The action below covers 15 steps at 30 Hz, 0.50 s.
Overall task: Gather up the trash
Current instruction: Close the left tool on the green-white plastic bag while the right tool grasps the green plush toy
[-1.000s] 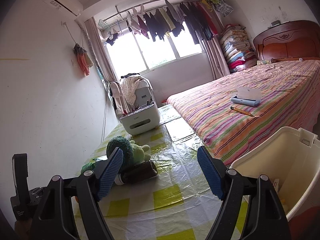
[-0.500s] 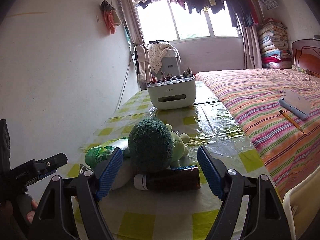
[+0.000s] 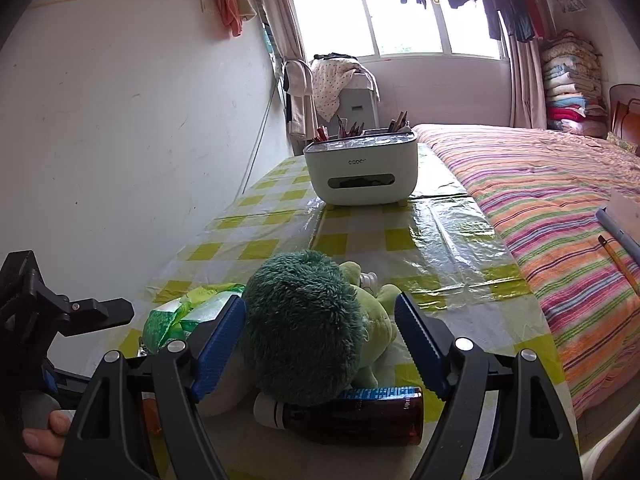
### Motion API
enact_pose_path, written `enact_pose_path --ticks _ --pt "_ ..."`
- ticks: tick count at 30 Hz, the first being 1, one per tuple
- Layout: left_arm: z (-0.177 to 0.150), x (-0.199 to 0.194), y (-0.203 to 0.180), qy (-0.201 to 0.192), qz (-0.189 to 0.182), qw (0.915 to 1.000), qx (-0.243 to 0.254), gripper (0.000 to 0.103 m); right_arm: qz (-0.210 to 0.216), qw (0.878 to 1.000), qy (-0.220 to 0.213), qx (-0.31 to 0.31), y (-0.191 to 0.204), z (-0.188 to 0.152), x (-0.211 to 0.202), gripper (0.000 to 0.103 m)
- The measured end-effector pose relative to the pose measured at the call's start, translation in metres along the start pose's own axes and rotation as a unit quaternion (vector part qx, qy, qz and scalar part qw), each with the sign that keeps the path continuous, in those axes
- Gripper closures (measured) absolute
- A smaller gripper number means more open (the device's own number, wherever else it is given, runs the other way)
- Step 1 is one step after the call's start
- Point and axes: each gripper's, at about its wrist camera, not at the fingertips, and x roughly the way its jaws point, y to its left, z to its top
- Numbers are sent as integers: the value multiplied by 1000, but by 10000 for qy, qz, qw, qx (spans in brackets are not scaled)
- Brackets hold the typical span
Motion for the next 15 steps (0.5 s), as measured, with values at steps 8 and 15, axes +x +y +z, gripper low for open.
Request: enact_pose_path --ticks 8,15 --pt "10 14 -2 4 -316 9989 -338 12 115 9999 54 44 -5 3 4 28" --pt "22 28 1 24 -349 9979 -537 12 223 9997 133 22 -3 5 11 28"
